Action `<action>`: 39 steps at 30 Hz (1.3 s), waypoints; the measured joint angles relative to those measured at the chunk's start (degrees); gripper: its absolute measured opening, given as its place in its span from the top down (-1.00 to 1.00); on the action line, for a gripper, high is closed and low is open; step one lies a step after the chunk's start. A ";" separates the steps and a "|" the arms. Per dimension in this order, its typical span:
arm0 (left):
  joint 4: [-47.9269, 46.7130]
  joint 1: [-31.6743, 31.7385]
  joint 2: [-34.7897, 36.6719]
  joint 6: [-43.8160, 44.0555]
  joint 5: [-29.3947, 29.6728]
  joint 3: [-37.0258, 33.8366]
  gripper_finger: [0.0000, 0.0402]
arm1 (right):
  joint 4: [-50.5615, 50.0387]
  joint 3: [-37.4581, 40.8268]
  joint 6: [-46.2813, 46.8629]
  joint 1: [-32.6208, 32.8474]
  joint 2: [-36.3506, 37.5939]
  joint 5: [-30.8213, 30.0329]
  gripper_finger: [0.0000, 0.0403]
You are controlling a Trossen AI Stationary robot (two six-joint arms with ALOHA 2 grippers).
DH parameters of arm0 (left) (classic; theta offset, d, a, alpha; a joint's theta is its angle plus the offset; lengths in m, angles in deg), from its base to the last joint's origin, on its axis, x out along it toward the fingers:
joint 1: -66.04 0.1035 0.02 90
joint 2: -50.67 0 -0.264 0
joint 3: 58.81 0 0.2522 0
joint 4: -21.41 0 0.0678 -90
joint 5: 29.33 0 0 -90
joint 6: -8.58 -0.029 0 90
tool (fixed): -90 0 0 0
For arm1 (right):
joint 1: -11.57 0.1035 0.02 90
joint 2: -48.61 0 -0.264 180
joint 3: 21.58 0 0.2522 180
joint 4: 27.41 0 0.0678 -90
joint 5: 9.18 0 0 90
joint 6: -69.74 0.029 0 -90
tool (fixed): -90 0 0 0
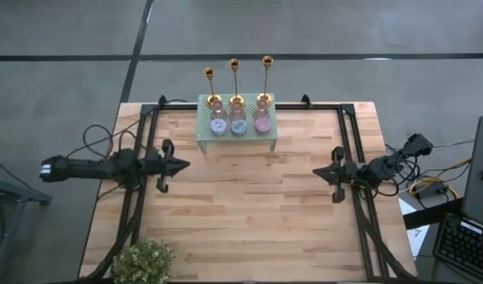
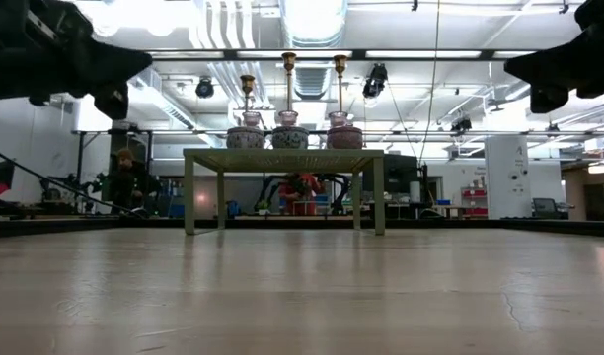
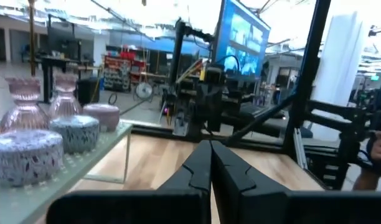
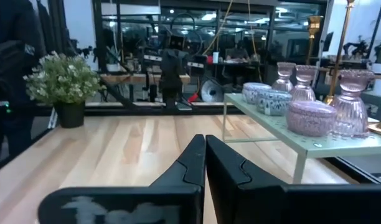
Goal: Pick & Place candle stick holders
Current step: Return to Home Position
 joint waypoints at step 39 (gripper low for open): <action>-1.45 0.00 -0.03 -1.23 0.32 -0.15 0.96 | -1.12 -0.02 -0.76 0.00 -1.44 -0.11 0.96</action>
